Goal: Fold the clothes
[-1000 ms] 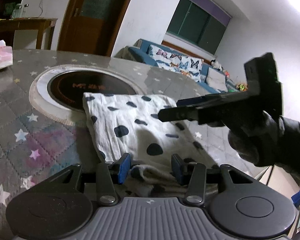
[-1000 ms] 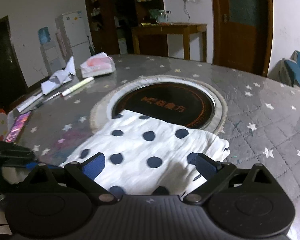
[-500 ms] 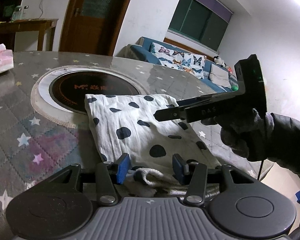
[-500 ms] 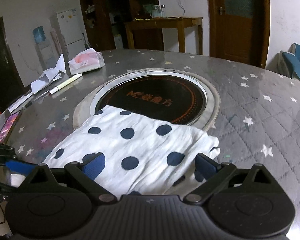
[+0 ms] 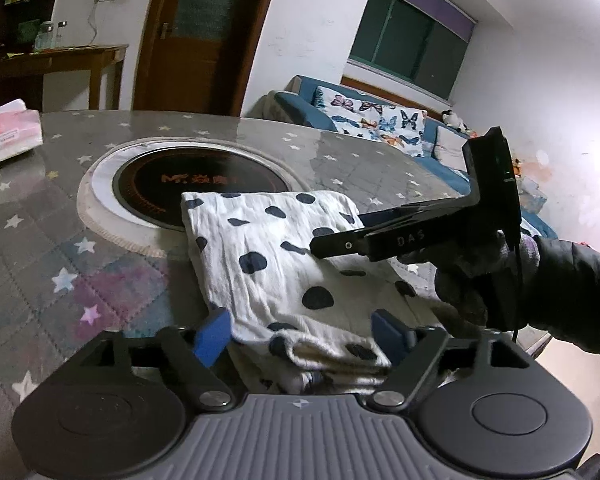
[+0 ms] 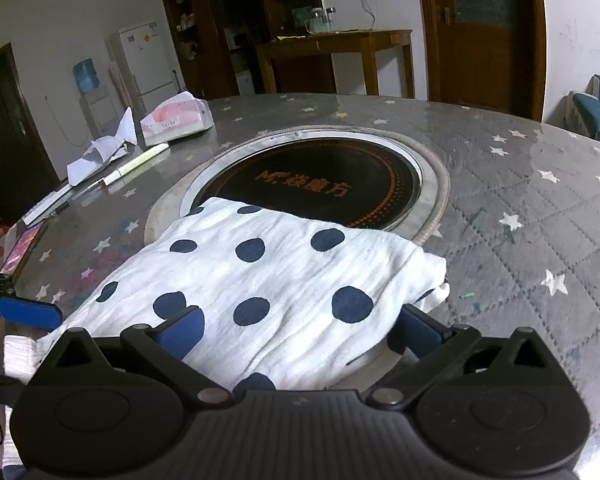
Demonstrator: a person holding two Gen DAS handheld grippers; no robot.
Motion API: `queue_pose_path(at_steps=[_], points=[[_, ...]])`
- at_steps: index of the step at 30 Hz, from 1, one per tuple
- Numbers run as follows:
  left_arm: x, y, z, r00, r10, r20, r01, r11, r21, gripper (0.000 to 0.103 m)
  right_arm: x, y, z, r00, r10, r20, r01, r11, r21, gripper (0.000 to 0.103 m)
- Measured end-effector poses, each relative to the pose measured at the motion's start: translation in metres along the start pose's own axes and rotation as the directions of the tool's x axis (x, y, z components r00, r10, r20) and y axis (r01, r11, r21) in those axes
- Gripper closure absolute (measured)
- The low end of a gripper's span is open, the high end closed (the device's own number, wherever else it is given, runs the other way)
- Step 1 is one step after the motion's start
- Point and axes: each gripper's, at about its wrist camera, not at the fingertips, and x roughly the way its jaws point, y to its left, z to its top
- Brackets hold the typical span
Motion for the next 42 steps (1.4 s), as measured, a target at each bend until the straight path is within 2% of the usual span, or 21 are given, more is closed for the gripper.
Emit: queue_pose_path(at_steps=[8, 18, 26, 39, 42], points=[[-0.007, -0.004, -0.002, 0.999, 0.033, 0.007, -0.033, 0.999, 0.014, 0.000, 0.001, 0.006, -0.003, 1.000, -0.022, -0.003, 0.022, 0.999, -0.029, 0.000], [0.003, -0.007, 0.000, 0.996, 0.092, -0.005, -0.091, 0.996, 0.020, 0.000, -0.010, 0.010, -0.006, 0.999, -0.023, 0.029, 0.023, 1.000, 0.001, 0.000], [0.005, -0.006, 0.000, 0.992, 0.122, -0.015, -0.122, 0.993, 0.005, 0.000, -0.029, 0.027, -0.014, 0.999, -0.022, 0.047, 0.024, 0.999, -0.041, 0.000], [0.002, -0.003, -0.001, 0.984, 0.177, -0.002, -0.177, 0.984, -0.012, 0.000, -0.067, 0.090, -0.048, 0.998, 0.033, 0.049, -0.018, 0.962, -0.272, 0.000], [0.006, -0.002, -0.003, 0.982, 0.188, -0.008, -0.188, 0.982, -0.008, 0.000, -0.067, 0.092, -0.053, 0.998, 0.029, 0.054, -0.013, 0.962, -0.273, 0.000]])
